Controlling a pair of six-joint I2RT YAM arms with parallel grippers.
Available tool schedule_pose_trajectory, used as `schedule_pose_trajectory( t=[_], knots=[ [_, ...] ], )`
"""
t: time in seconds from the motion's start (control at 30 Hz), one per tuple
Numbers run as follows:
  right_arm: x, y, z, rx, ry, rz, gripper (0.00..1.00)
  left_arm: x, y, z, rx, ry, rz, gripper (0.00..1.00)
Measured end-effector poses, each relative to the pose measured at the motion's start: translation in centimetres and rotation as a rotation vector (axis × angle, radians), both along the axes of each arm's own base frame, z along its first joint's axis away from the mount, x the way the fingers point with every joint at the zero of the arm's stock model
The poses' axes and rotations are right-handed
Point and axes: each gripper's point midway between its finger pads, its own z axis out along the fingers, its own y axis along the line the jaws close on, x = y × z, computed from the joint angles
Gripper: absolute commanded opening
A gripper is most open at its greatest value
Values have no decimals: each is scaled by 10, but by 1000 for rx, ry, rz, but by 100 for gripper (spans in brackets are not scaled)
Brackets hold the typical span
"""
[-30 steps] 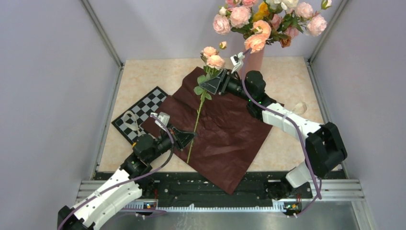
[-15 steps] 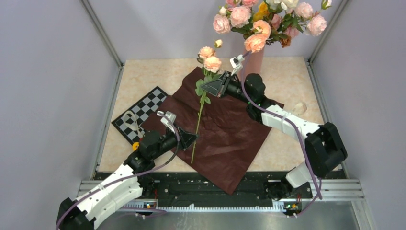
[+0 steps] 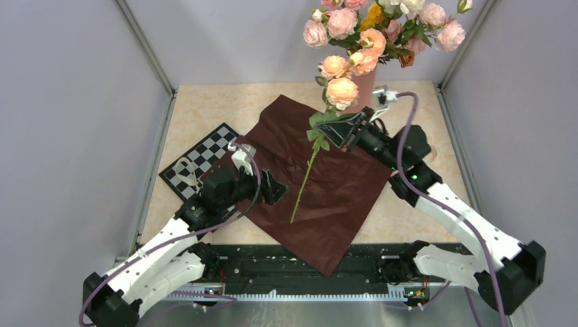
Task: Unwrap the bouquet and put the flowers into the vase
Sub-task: Insert the fake flower into the vase.
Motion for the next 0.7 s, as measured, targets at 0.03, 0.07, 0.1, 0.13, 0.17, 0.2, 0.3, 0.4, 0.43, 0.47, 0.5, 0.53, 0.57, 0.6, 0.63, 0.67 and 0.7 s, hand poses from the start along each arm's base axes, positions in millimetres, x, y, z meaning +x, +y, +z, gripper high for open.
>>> schedule_pose_trajectory(
  t=[0.03, 0.07, 0.1, 0.13, 0.17, 0.2, 0.3, 0.4, 0.43, 0.47, 0.5, 0.53, 0.57, 0.6, 0.63, 0.67, 0.7],
  knots=[
    [-6, -8, 9, -3, -29, -24, 0, 5, 3, 0, 27, 18, 14, 99],
    [-10, -15, 16, -7, -50, -45, 0, 12, 6, 1, 46, 31, 34, 99],
    [-13, -24, 25, -17, -74, -75, 0, 19, 10, 3, 66, 47, 52, 99],
    [-15, -30, 34, -25, -97, -101, 0, 29, 15, 4, 89, 67, 76, 99],
    [-16, -38, 46, -36, -125, -136, 0, 42, 22, 6, 107, 85, 108, 99],
    [-16, -45, 59, -50, -150, -171, 0, 53, 31, 9, 121, 103, 137, 99],
    [-17, -64, 112, -74, -245, -264, 0, 81, 59, 24, 167, 121, 217, 99],
    [-21, -82, 174, -74, -361, -350, 0, 97, 78, 44, 209, 92, 257, 99],
    [-22, -87, 193, -67, -401, -376, 0, 102, 85, 52, 221, 71, 273, 99],
    [-24, -93, 212, -67, -441, -405, 0, 105, 90, 57, 226, 59, 284, 99],
    [-24, -96, 226, -68, -473, -428, 0, 108, 96, 63, 232, 46, 298, 99],
    [-23, -99, 238, -69, -501, -446, 0, 111, 102, 66, 230, 38, 313, 99],
    [-23, -103, 256, -72, -545, -474, 0, 114, 110, 69, 225, 35, 333, 99],
    [-23, -105, 266, -73, -573, -493, 0, 116, 116, 69, 223, 38, 348, 99],
    [-21, -108, 278, -79, -603, -519, 0, 117, 122, 69, 221, 42, 365, 99],
    [-20, -111, 291, -81, -635, -546, 0, 120, 129, 68, 217, 43, 386, 99],
    [-18, -113, 303, -82, -666, -574, 0, 122, 136, 68, 214, 45, 403, 99]
  ],
)
